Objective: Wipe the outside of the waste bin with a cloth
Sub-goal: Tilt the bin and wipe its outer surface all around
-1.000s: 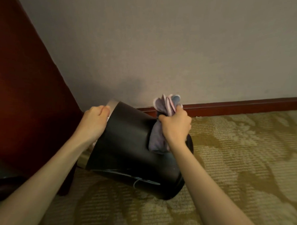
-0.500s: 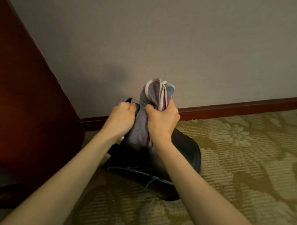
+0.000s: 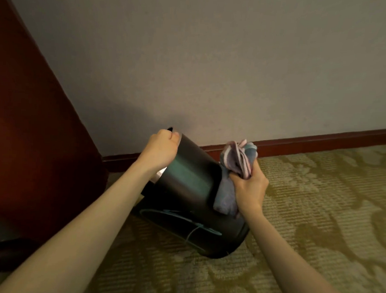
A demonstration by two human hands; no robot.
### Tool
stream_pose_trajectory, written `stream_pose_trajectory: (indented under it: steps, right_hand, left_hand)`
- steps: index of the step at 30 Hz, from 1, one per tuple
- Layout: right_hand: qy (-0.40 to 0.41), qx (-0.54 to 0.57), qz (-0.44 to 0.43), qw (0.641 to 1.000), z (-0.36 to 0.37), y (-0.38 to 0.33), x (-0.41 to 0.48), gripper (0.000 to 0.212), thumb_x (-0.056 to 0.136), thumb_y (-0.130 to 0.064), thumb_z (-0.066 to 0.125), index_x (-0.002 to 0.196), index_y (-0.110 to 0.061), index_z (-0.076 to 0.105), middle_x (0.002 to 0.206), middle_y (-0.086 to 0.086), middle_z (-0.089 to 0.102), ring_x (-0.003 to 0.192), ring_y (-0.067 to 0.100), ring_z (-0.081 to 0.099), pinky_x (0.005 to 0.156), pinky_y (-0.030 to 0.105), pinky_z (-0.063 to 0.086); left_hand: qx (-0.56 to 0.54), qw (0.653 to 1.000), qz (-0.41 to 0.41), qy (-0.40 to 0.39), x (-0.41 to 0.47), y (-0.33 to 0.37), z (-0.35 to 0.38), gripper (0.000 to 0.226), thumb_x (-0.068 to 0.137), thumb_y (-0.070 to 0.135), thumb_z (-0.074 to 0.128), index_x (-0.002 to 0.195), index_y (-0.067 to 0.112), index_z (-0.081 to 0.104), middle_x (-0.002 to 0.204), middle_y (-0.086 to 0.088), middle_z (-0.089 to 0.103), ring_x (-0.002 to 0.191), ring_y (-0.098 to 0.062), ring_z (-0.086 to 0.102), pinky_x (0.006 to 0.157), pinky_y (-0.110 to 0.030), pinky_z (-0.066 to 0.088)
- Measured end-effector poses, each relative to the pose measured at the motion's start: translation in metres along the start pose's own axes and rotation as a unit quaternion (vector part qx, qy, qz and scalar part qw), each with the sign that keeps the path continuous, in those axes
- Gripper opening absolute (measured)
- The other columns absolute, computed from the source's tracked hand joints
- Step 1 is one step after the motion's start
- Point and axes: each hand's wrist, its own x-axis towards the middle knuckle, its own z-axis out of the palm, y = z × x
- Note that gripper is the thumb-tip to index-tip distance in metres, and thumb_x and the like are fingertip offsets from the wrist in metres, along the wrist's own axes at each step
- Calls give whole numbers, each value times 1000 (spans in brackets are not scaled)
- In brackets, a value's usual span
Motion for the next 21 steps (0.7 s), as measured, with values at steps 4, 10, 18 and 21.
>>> stream_pose_trajectory:
  steps: [4,10,18,21]
  right_hand:
    - [10,-48,40,998,-22,25,0,29,70,-1,67,89,-21,60,69,-3,61,60,2,55,54,6,36]
    - [92,-49,161,981,-27,38,-1,21,73,-9,66,93,-13,60,82,5,61,78,24,58,68,20,37]
    - [138,99,200,965,23,-24,-7,27,71,-15,68,93,-28,59,86,-3,62,89,22,62,86,34,48]
    - [101,132,170,971,47,-57,-10,33,70,-15,69,101,-21,61,92,1,66,91,23,64,87,37,50]
  left_hand:
    - [-14,1000,-7,-5,2,2,1,40,98,31,34,71,7,51,68,1,48,63,-15,45,67,-32,32]
    - [-12,1000,1,-9,-1,10,8,40,98,31,34,64,12,47,69,-2,49,60,-12,45,53,-33,30]
    - [-32,999,-3,4,-7,9,5,39,96,26,35,60,12,41,67,-5,48,68,-25,46,54,-36,29]
    - [-57,998,-10,7,-7,8,5,39,94,21,37,55,14,36,60,-4,42,66,-27,40,54,-36,28]
